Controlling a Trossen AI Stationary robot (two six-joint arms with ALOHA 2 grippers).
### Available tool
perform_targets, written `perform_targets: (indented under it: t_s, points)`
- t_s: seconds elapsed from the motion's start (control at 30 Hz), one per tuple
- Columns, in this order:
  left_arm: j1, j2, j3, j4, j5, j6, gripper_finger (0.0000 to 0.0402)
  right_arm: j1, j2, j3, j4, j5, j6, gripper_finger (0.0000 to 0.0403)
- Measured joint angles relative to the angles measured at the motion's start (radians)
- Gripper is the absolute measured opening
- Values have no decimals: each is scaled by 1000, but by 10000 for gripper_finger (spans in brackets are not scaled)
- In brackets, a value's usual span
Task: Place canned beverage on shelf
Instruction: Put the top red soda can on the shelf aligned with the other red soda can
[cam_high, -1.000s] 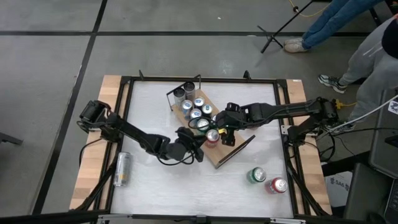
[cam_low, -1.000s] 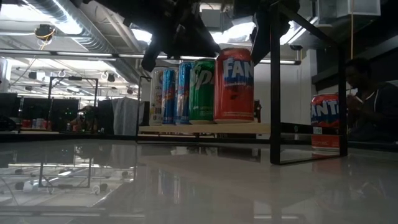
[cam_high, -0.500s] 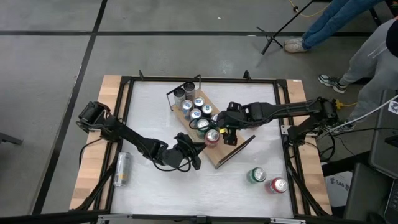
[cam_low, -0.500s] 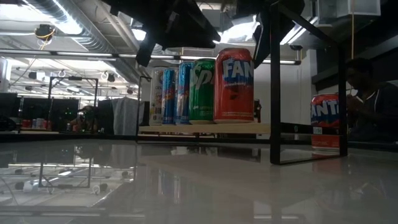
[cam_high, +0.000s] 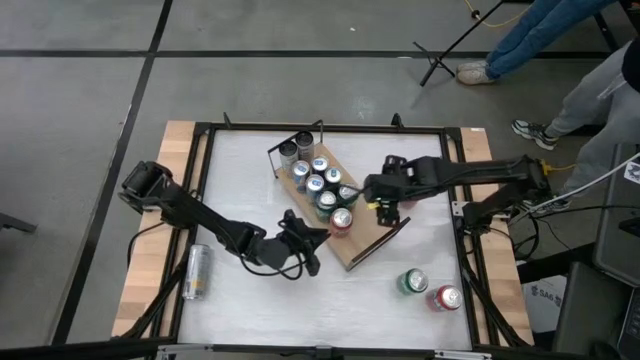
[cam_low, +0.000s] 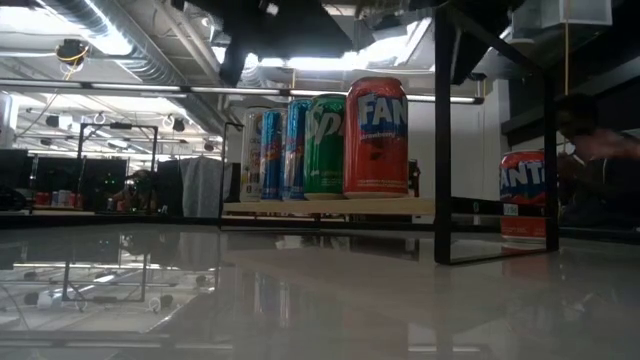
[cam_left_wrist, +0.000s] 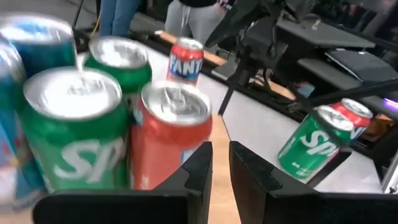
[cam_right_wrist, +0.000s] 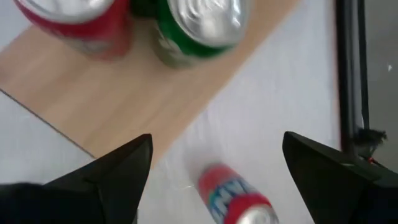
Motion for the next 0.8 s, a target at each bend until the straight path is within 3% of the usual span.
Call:
perform_targets:
  t_s: [0.27,0.53,0.8]
  points:
    - [15,-111,0,-70,0,126,49,-29,-212,-87,-51,10,87,353]
    - [68,-143,0,-118,84,127,49,-204,-460,-325,2,11,323,353]
    - [118,-143,0,-131,188,125,49,-311,-535,-536,108,-67,388,353]
